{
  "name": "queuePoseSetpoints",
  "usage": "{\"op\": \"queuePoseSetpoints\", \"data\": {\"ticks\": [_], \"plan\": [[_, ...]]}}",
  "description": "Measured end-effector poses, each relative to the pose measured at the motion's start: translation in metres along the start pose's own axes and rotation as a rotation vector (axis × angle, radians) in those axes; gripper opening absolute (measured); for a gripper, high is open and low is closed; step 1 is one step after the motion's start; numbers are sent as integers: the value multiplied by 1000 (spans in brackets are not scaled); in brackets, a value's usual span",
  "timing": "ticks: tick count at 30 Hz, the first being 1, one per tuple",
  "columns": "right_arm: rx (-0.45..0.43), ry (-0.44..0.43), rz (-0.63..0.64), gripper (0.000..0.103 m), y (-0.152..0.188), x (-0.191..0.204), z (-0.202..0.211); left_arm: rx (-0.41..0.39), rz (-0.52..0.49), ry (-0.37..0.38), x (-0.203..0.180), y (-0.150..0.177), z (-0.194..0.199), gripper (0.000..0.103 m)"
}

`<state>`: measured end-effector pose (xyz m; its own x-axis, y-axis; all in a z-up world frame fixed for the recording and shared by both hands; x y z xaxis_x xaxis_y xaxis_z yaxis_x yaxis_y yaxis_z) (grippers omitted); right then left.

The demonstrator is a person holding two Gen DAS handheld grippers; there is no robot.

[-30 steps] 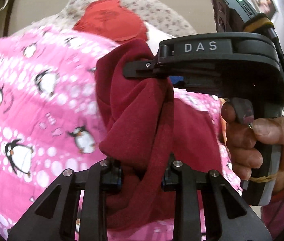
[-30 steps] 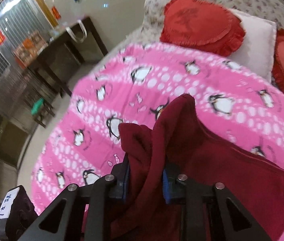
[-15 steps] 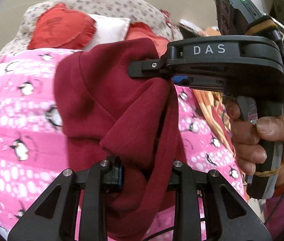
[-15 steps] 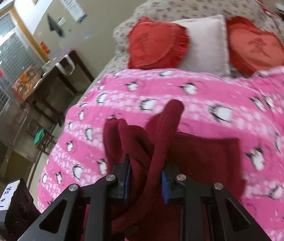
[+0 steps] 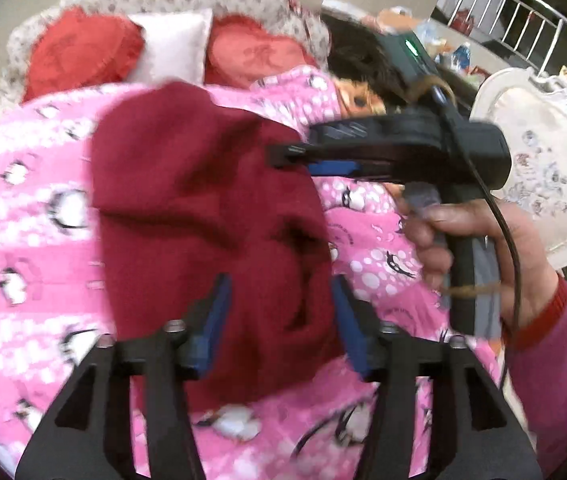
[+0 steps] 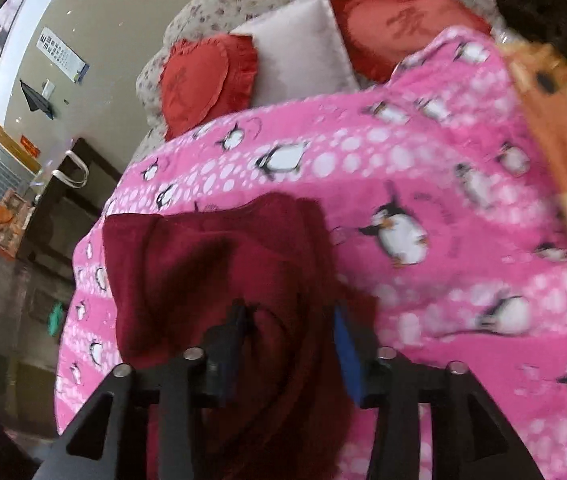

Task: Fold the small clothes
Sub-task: 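Lower the folded sweatshirt onto the quilt and open both grippers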

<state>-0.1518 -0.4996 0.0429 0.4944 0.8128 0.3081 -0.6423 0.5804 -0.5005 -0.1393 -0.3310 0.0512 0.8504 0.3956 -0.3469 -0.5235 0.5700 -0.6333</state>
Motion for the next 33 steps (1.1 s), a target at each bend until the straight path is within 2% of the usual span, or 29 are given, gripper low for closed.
{"op": "queuePoseSetpoints", "data": {"ticks": [2, 4, 7, 9, 10, 12, 14, 15, 16, 19, 21, 22, 25, 28, 29, 30, 31, 33], "plan": [[-25, -1, 29, 42, 4, 2, 21, -49, 3, -40, 16, 4, 23, 63], [-50, -38, 61, 42, 11, 13, 41, -68, 25, -105, 40, 6, 34, 63], [-50, -117, 118, 42, 29, 41, 55, -33, 91, -164, 71, 13, 21, 63], [-17, -133, 179, 42, 48, 60, 51, 6, 123, -162, 76, 29, 9, 63], [-2, -121, 208, 42, 59, 64, 47, 33, 130, -175, 78, 36, 0, 63], [26, -38, 268, 42, 79, 61, 31, 75, 128, -186, 80, 46, -13, 63], [52, 113, 319, 42, 94, 42, 5, 103, 134, -186, 80, 62, -22, 63], [70, 142, 315, 42, 98, 33, -4, 123, 153, -178, 82, 68, -28, 63], [71, 131, 301, 42, 99, 29, -4, 125, 173, -164, 82, 70, -29, 63], [52, 72, 300, 42, 86, 37, 18, 86, 164, -177, 80, 63, -14, 63], [-10, 55, 291, 44, 69, 44, 34, 47, 153, -193, 79, 53, -4, 63], [-52, 60, 279, 49, 55, 45, 39, 33, 151, -195, 79, 48, -2, 63], [-137, 103, 221, 73, 12, 36, 33, 29, 159, -195, 81, 42, -4, 63], [-97, 115, 216, 73, -10, 36, 4, 51, 179, -192, 85, 47, -12, 63], [-76, 131, 240, 69, -15, 37, -8, 55, 182, -190, 85, 47, -16, 63], [-63, 166, 280, 63, -17, 38, -19, 59, 183, -188, 86, 49, -19, 63], [-61, 241, 346, 48, -20, 38, -33, 61, 185, -186, 86, 49, -22, 63], [-71, 323, 384, 48, -24, 30, -55, 70, 197, -177, 86, 50, -29, 64]]}}
Point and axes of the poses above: each gripper's, at about its wrist camera, not at the fingertips, and z roughly against the way its jaws point, x to its left, y to its underside, the point moved 8 cm from there along -z, roughly the way its jaws point, and after that the axes turned 6 degrees about y, right-handed, at the moved point
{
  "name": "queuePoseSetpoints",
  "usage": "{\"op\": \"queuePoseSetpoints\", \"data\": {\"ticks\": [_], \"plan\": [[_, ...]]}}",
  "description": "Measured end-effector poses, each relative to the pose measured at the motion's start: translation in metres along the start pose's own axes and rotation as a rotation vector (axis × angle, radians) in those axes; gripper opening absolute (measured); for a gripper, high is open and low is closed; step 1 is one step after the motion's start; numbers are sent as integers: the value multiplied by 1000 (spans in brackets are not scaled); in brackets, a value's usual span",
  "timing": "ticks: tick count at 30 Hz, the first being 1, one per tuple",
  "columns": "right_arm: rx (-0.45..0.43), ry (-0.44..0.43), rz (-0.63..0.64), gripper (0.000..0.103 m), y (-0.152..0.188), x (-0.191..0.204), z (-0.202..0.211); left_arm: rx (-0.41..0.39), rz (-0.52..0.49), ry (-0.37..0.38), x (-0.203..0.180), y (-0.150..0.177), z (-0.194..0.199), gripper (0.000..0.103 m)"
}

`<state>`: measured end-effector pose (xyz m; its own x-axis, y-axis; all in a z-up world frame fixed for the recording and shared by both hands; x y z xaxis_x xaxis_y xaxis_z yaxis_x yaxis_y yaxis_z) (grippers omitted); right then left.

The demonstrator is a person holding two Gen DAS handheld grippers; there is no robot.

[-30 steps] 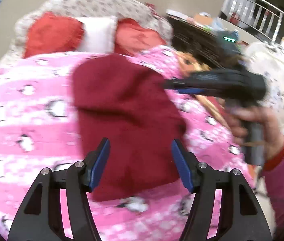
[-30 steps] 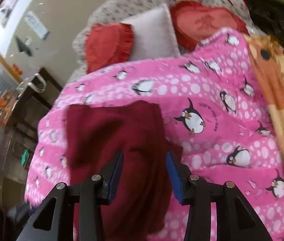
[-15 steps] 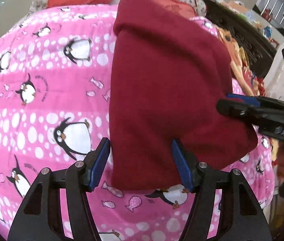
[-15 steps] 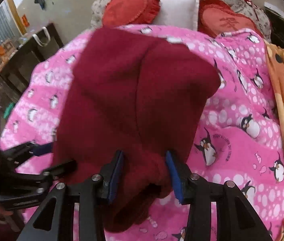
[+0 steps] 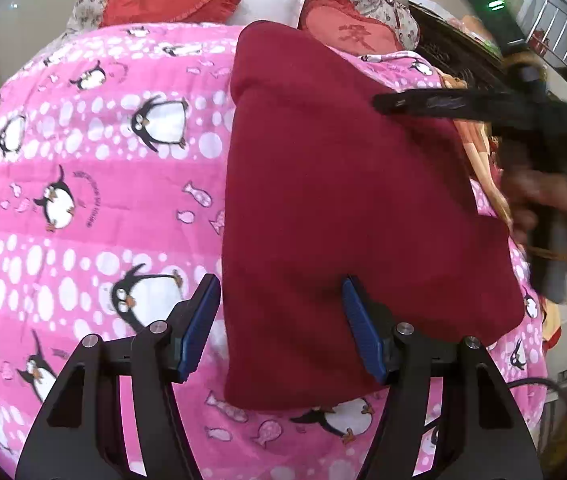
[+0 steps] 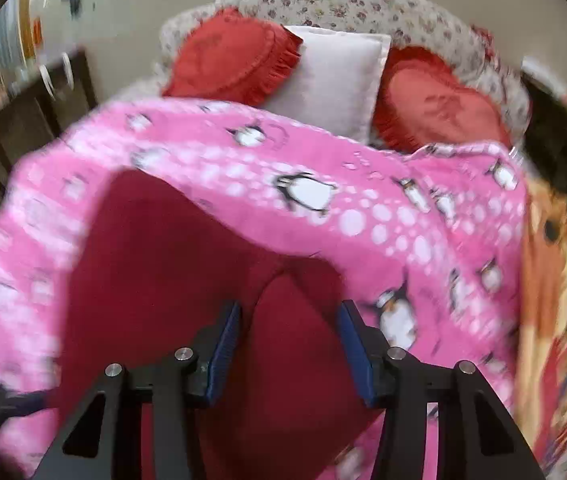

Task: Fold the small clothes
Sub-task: 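Lower the folded sweatshirt onto the quilt and open both grippers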

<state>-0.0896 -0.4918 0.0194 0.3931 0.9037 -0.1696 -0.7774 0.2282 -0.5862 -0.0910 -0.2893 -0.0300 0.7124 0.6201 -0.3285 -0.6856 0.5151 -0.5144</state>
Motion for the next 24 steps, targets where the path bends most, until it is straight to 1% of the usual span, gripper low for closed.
{"op": "queuePoseSetpoints", "data": {"ticks": [1, 3, 6, 9, 10, 12, 13, 15, 16, 18, 19, 21, 24], "plan": [[10, -10, -32, 48, 1, -3, -11, 5, 0, -3, -1, 0, -4, 64], [12, -56, -129, 49, 2, -13, -17, 7, -8, -12, -1, -1, -6, 65], [24, -138, -231, 49, 9, -25, -3, 12, -7, -2, 0, 1, -4, 65], [23, -170, -239, 49, 18, -27, 33, 5, 0, 2, 2, 3, -2, 65], [1, -173, -223, 49, 23, -25, 51, 3, 6, 4, 2, 4, -3, 65], [-40, -209, -183, 49, 37, -16, 80, 1, 13, 0, 1, 4, -5, 65], [-45, -230, -160, 49, 50, -9, 93, -1, 11, -3, 1, 4, -5, 65], [-30, -228, -131, 49, 72, 1, 98, -5, 4, -12, 0, 5, -4, 65], [-18, -200, -109, 49, 86, 5, 95, -6, 0, -17, 0, 6, -4, 65], [28, -108, -53, 49, 113, 11, 76, -3, 1, -27, -1, 7, -3, 65], [43, -101, -69, 49, 122, 10, 66, 6, -2, -36, -2, 8, -4, 65], [32, -164, -184, 49, 127, 4, 63, 0, -8, -60, -5, 9, -2, 65], [21, -185, -241, 49, 124, -3, 74, -11, -25, -86, -9, 9, 5, 65]]}}
Point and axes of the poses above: each gripper's, at about its wrist camera, not at the fingertips, and z roughly against the way its jaws point, x to its left, y to its underside, the point moved 8 cm from there along -z, roughly the way its jaws point, and after that the axes turned 6 degrees about y, right-handed, at the moved point
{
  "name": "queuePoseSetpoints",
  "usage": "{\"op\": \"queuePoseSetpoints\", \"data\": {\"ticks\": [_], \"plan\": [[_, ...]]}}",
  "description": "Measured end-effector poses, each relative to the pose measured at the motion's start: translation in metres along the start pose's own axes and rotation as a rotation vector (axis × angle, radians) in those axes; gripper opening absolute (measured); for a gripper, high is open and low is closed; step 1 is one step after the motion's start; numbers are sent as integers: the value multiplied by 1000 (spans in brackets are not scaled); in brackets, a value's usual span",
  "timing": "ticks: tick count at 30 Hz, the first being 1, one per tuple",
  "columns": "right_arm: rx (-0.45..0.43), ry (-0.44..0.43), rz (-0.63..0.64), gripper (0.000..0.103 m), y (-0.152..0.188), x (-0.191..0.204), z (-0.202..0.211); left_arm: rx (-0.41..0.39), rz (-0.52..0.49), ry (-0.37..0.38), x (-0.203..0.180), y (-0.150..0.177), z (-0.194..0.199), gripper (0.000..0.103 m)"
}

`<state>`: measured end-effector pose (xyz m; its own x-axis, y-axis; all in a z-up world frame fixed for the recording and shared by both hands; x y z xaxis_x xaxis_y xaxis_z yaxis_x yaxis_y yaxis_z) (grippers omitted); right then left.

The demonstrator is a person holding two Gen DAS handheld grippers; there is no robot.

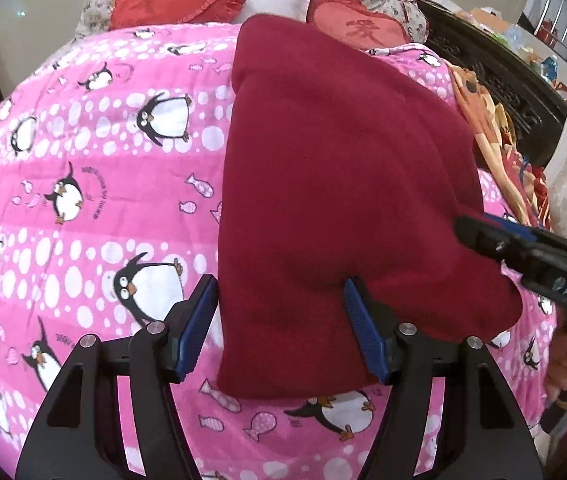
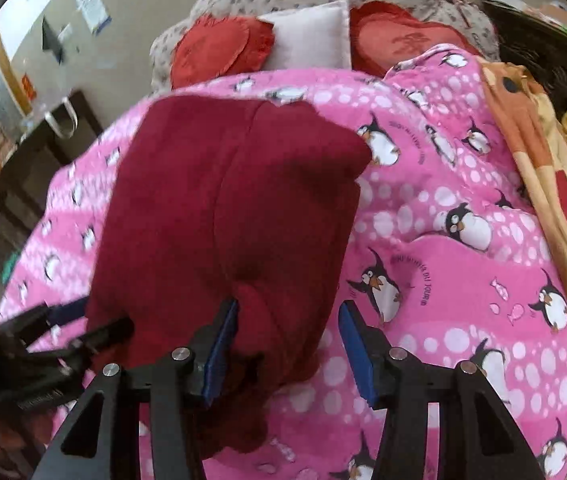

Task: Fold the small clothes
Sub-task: 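Lower the folded sweatshirt onto the quilt and open both grippers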

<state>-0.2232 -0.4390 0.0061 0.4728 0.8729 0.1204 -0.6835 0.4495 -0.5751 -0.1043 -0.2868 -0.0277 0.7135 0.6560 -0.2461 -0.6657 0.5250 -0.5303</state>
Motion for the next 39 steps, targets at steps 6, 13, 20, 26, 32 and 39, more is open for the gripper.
{"op": "queuePoseSetpoints", "data": {"ticks": [6, 13, 20, 26, 32, 39], "plan": [[-63, -53, -86, 78, -7, -6, 24, -23, -8, 3, -1, -7, 9, 65], [19, -145, -189, 83, -13, -15, -9, -4, 21, 90, 7, -22, 5, 65], [10, -247, -257, 90, -20, -19, -35, 36, 178, 293, 24, -43, -20, 75], [37, -375, -289, 95, -26, -5, -59, 79, 172, 347, 15, -45, -45, 84], [6, -369, -267, 58, -32, 8, -44, 65, 150, 336, 6, -49, -38, 72], [-9, -469, -263, 53, -29, 34, 16, 18, 75, 315, -3, -41, 41, 59]]}}
Point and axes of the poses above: each gripper's, at about its wrist camera, not at the fingertips, and z roughly against the way its jaws point, x to its left, y to its underside, the point moved 8 cm from there along -z, roughly the way its jaws point, and after that the axes turned 6 degrees about y, right-handed, at the moved point
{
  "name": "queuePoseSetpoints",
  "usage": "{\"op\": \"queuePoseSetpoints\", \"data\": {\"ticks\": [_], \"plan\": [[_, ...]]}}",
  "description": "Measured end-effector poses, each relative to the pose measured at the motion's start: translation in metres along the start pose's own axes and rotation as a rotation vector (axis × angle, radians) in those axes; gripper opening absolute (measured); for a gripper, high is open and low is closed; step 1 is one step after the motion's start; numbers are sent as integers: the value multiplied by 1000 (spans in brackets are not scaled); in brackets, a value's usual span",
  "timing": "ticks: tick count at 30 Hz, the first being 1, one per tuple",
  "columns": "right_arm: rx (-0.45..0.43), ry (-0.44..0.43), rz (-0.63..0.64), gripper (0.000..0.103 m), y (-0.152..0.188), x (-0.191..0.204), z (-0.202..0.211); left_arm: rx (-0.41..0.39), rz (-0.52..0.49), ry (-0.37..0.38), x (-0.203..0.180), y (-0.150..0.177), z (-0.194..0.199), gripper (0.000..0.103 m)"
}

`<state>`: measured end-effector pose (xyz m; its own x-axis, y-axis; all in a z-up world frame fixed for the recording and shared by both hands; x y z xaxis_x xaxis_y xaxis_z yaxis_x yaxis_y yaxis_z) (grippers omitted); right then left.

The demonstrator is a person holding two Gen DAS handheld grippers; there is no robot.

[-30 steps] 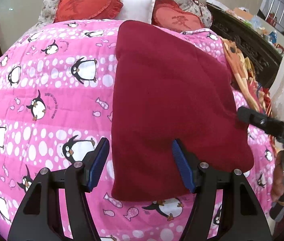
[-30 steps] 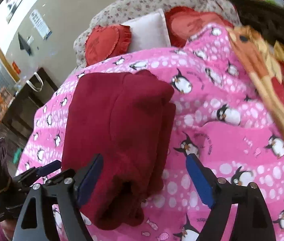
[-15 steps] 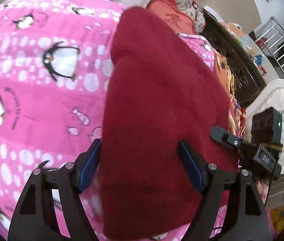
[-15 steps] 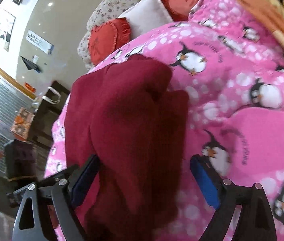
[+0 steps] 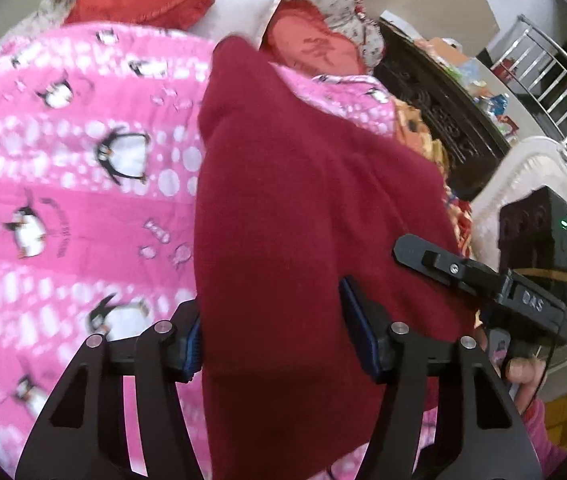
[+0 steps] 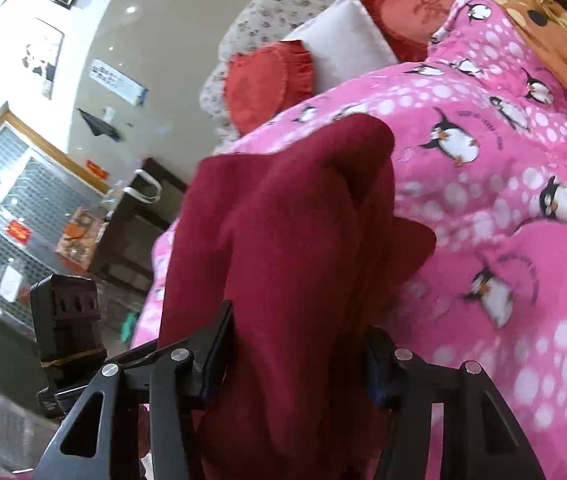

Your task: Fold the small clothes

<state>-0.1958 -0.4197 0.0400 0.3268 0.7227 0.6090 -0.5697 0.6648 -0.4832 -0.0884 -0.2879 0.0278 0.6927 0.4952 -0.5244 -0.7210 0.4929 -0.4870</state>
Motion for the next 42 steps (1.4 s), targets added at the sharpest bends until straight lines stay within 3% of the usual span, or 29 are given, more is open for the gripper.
{"op": "queuePoseSetpoints", "data": {"ticks": [3, 5, 6, 9, 15, 19, 21, 24, 29, 33, 36, 40, 42], "plan": [[35, -73, -41, 53, 22, 16, 4, 19, 22, -21, 5, 20, 20, 59], [64, -70, -38, 54, 39, 19, -1, 36, 33, -45, 12, 37, 25, 59], [86, -43, -27, 55, 48, 18, -6, 48, 46, -61, 17, 48, 24, 59], [154, 162, 16, 61, 77, -1, -23, 102, 79, -133, 35, 76, 7, 60], [21, 263, 132, 65, 77, 21, 28, 18, 102, -180, 43, 79, 19, 64], [-42, 235, 292, 65, 81, 64, 50, -25, 42, -269, 49, 74, 35, 64], [-48, 228, 369, 65, 86, 81, 46, -36, 13, -301, 45, 71, 39, 64], [16, 295, 445, 51, 108, 80, 23, -50, -5, -326, 38, 74, 43, 64], [88, 418, 401, 50, 125, 35, -5, -101, -43, -365, 28, 76, 57, 64], [47, 385, 381, 51, 122, 47, 16, -154, -68, -392, 18, 74, 67, 64], [5, 407, 394, 53, 117, 61, 33, -181, -70, -387, 12, 75, 73, 64], [-70, 453, 387, 67, 111, 72, 51, -194, -80, -397, 5, 76, 78, 64], [-90, 457, 380, 68, 109, 76, 56, -185, -87, -399, 3, 78, 78, 64]]}}
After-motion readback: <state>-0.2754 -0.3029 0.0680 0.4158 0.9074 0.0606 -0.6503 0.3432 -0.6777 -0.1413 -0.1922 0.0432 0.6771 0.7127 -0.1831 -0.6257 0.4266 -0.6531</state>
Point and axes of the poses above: each gripper's, at about its wrist camera, not at the fingertips, and z roughly against the way its jaws point, x to its left, y to its underside, the point moved 8 cm from there along -z, roughly the way its jaws point, and after that the axes turned 6 degrees about y, right-handed, at the moved point
